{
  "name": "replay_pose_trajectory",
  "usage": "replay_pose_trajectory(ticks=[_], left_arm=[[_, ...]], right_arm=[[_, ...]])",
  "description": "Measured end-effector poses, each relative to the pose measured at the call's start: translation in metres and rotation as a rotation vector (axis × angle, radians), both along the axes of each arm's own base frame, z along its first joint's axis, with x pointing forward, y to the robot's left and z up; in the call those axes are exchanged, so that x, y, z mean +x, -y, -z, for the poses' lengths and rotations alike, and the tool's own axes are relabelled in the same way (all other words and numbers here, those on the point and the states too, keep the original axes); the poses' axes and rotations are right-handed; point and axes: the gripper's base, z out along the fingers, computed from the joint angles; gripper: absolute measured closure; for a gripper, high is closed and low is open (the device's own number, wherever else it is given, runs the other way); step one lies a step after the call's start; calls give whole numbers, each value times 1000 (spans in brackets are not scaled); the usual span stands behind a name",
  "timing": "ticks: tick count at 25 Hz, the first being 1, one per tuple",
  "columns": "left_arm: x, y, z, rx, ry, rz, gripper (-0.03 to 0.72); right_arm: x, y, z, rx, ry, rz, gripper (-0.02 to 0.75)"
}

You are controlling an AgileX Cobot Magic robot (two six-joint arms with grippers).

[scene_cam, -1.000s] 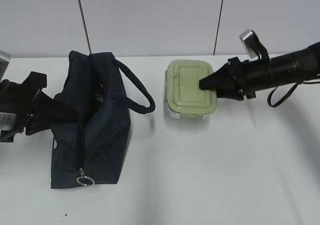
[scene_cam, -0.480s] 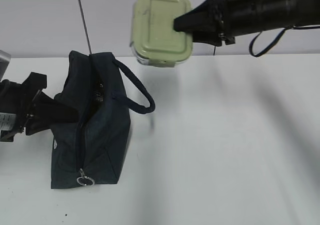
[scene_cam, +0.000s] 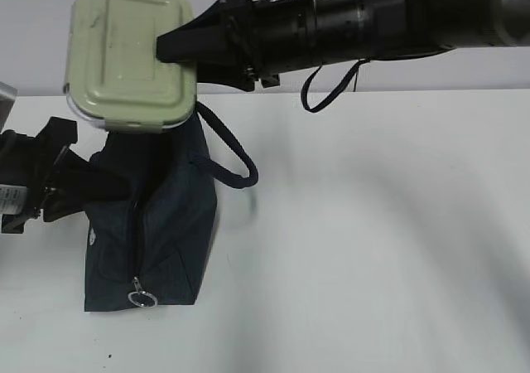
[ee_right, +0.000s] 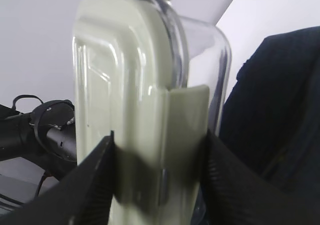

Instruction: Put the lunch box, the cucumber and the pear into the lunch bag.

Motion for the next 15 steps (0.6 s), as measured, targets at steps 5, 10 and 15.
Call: replay_pose_trajectory(ticks=[5,10,15], left_arm=[[0,0,0,-6,1,-6,707],[2,0,-1,-13,2,-24,707],[2,0,-1,-23,1,-32,707]], right_arm=[[7,-7,22,-25,-41,23,366],[12,-5,47,-108,-71,11,366],[16,12,59,-232,-109,15,366]])
